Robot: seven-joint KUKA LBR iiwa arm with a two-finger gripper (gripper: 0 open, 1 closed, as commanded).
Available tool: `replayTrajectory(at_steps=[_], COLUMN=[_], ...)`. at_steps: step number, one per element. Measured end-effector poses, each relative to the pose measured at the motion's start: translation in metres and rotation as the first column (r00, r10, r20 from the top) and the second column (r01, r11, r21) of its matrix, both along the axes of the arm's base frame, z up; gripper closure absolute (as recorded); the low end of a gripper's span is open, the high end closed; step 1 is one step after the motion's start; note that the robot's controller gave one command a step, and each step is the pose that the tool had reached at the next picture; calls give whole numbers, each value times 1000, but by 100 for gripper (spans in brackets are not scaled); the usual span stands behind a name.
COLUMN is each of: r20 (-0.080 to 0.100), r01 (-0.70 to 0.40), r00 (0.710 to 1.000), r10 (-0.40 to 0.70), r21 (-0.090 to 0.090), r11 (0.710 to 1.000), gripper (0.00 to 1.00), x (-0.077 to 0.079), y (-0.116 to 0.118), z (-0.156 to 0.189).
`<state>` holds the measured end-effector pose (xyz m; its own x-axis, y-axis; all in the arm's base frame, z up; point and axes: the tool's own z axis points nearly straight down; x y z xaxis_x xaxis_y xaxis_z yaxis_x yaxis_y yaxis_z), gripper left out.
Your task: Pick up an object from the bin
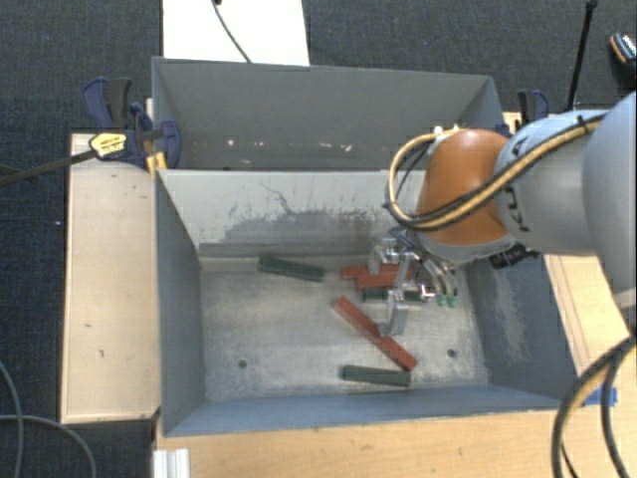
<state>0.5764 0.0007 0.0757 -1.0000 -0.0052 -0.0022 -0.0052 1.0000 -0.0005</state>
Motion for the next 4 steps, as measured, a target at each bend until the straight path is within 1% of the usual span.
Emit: replayTrajectory(at_steps=[1,2,3,4], r20=[6,1,3,7], r01=[121,123,116,48], r00=[993,992,993,999], r10=[-121,-123,-116,-48], r21=[4,-1,0,0], r11=[993,992,993,999], gripper=[0,0,100,100], x=[14,10,11,-8], y=[56,-9,-6,-8], z=[-4,-5,-3,163])
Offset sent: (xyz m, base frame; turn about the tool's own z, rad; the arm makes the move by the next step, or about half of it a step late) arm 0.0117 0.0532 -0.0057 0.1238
